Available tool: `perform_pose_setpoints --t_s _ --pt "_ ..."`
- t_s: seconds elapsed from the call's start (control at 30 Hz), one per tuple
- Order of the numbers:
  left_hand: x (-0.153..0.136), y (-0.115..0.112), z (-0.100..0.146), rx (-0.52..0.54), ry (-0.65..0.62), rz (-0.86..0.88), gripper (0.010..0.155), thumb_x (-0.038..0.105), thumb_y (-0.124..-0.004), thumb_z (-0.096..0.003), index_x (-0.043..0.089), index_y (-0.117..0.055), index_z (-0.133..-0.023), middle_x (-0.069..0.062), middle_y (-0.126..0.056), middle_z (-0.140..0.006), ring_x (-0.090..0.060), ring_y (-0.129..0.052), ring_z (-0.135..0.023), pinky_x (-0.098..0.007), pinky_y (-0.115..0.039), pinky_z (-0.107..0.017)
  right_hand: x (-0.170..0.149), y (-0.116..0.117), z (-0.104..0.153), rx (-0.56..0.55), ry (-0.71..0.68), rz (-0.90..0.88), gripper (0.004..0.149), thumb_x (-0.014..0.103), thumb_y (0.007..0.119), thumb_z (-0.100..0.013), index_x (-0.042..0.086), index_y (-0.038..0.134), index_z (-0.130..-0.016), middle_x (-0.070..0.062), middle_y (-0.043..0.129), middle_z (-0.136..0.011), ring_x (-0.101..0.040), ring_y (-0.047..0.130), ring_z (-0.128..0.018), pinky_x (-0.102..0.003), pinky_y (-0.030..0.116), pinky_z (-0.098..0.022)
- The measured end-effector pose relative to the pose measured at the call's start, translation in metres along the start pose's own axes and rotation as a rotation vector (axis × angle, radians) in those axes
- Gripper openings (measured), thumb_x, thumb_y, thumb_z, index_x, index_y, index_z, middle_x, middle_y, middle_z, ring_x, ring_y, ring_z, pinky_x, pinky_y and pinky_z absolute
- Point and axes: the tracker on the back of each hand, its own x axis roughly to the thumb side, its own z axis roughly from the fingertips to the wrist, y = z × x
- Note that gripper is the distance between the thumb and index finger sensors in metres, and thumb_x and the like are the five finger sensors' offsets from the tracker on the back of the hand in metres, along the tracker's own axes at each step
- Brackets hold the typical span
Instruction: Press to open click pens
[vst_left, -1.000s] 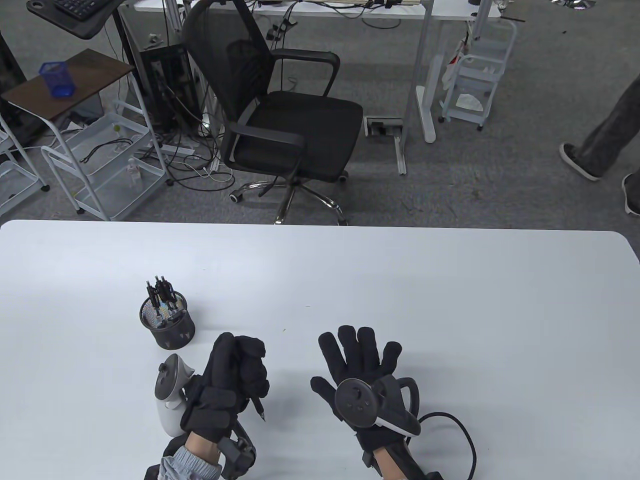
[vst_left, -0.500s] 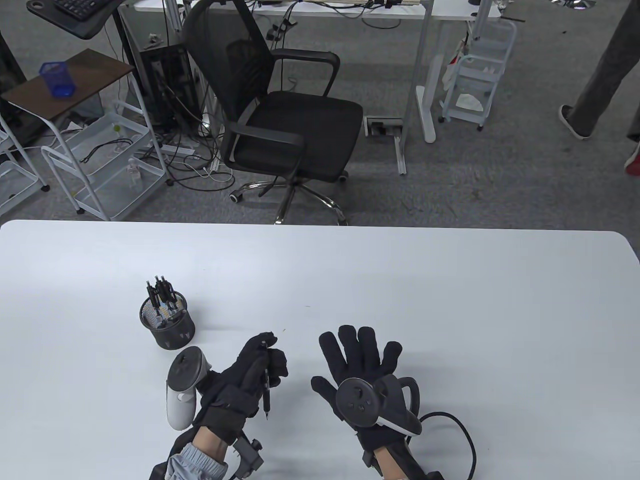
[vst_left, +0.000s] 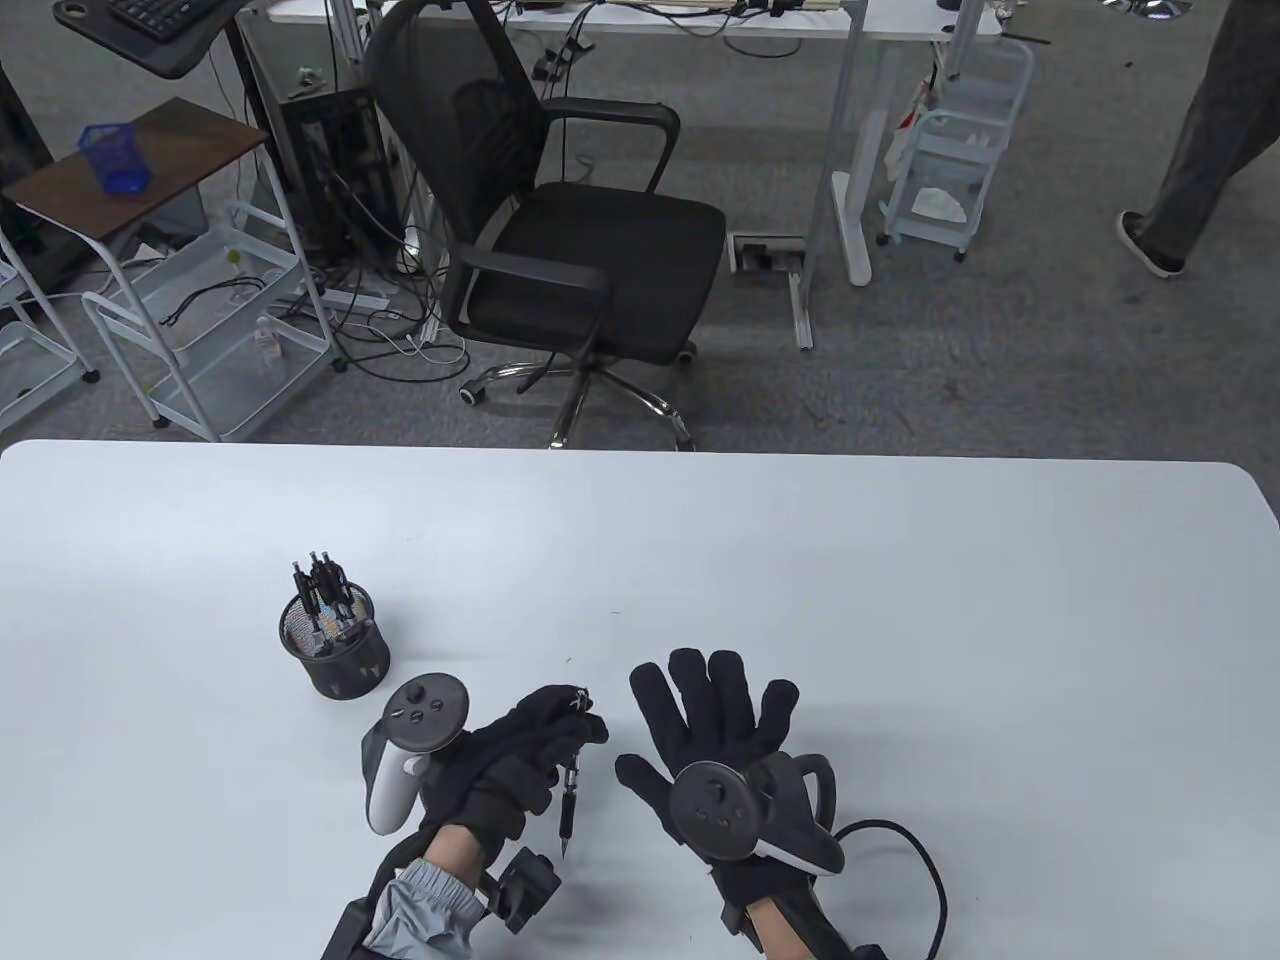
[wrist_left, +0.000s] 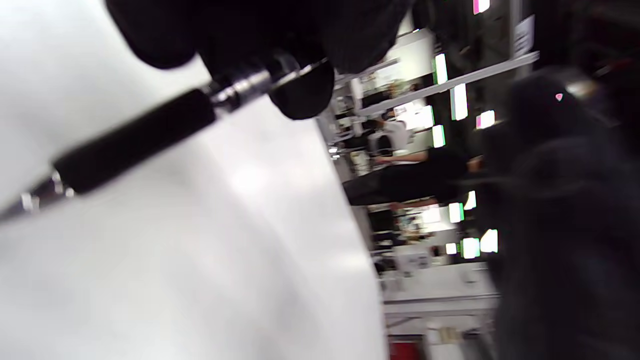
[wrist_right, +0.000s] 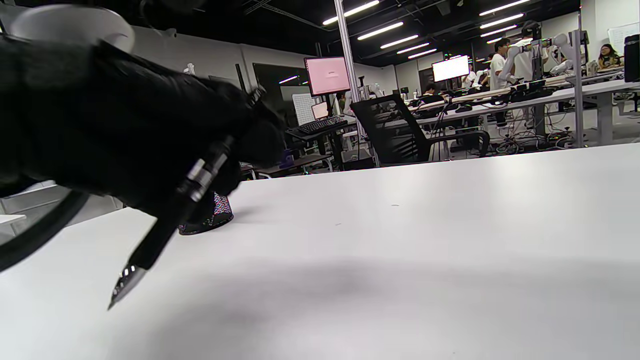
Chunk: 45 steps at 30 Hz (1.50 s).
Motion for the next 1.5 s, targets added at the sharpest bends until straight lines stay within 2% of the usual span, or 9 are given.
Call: perform_pose_setpoints --t_s 0.07,0.17,0.27,0.43,0.57,0.7,1.0,1.5 --pt "-0.001 -0.006 -0.013 0.012 0.071 -0.080 0.048 0.032 -0.071 -0.0713 0.013 -0.060 -0.114 -0.004 -0.089 -0.100 -0.024 -0.085 -0.080 -0.041 -0.083 -0.065 0.000 0.000 0.000 0.002 -0.004 0.000 0.073 0.051 0.051 -0.067 0.015 0.021 -0.124 -0.030 0.014 -0.126 -0.061 0.013 -0.109 -0.083 0.004 -0.061" --pt "0.000 -0.018 -0.034 0.030 0.154 -0.233 0.050 0.030 -0.069 -0.0717 0.007 -0.057 -0.114 -0.009 -0.089 -0.096 -0.022 -0.086 -0.078 -0.040 -0.085 -0.064 0.000 0.000 0.000 0.002 -0.007 -0.005 0.073 0.051 0.051 -0.067 0.015 0.021 -0.124 -0.030 0.014 -0.126 -0.061 0.013 -0.109 -0.083 0.004 -0.061" --pt "0.002 -0.028 -0.053 0.036 0.229 -0.348 0.049 0.032 -0.067 -0.0721 0.008 -0.058 -0.114 -0.008 -0.090 -0.095 -0.020 -0.089 -0.078 -0.038 -0.088 -0.063 -0.002 -0.001 -0.001 0.000 -0.005 -0.014 0.073 0.051 0.051 -0.067 0.015 0.021 -0.124 -0.030 0.014 -0.126 -0.061 0.013 -0.109 -0.083 0.004 -0.061" --pt "0.001 -0.042 -0.083 0.058 0.298 -0.461 0.050 0.036 -0.068 -0.0711 0.009 -0.060 -0.113 -0.006 -0.093 -0.088 -0.017 -0.095 -0.073 -0.031 -0.092 -0.059 -0.005 -0.002 0.000 -0.006 -0.004 -0.028 0.073 0.051 0.051 -0.067 0.015 0.022 -0.124 -0.030 0.015 -0.127 -0.061 0.013 -0.109 -0.083 0.004 -0.061" --pt "0.003 -0.045 -0.095 0.088 0.314 -0.458 0.051 0.038 -0.070 -0.0697 0.011 -0.064 -0.112 -0.004 -0.094 -0.082 -0.015 -0.100 -0.066 -0.027 -0.095 -0.054 -0.004 -0.002 -0.001 -0.008 -0.006 -0.032 0.073 0.051 0.051 -0.067 0.015 0.022 -0.124 -0.030 0.015 -0.127 -0.061 0.014 -0.109 -0.083 0.004 -0.061" --pt "0.006 -0.047 -0.098 0.112 0.329 -0.522 0.051 0.042 -0.075 -0.0669 0.015 -0.069 -0.110 -0.002 -0.097 -0.079 -0.012 -0.103 -0.062 -0.023 -0.098 -0.049 -0.004 -0.001 -0.002 0.000 -0.007 -0.028 0.073 0.051 0.051 -0.067 0.015 0.022 -0.124 -0.030 0.016 -0.127 -0.061 0.014 -0.109 -0.083 0.004 -0.061" --pt "0.008 -0.052 -0.098 0.148 0.328 -0.617 0.051 0.043 -0.080 -0.0639 0.019 -0.069 -0.108 -0.002 -0.089 -0.082 -0.005 -0.103 -0.055 -0.018 -0.099 -0.044 -0.003 -0.002 -0.002 -0.008 -0.008 -0.027 0.073 0.051 0.051 -0.067 0.015 0.022 -0.124 -0.030 0.015 -0.127 -0.061 0.014 -0.109 -0.083 0.004 -0.061" --pt "0.011 -0.055 -0.099 0.147 0.362 -0.693 0.052 0.047 -0.077 -0.0638 0.023 -0.064 -0.108 0.003 -0.087 -0.079 -0.005 -0.100 -0.051 -0.019 -0.097 -0.040 -0.001 -0.003 -0.001 -0.011 -0.013 -0.027 0.073 0.051 0.051 -0.067 0.015 0.022 -0.124 -0.030 0.016 -0.127 -0.061 0.014 -0.109 -0.083 0.005 -0.061"
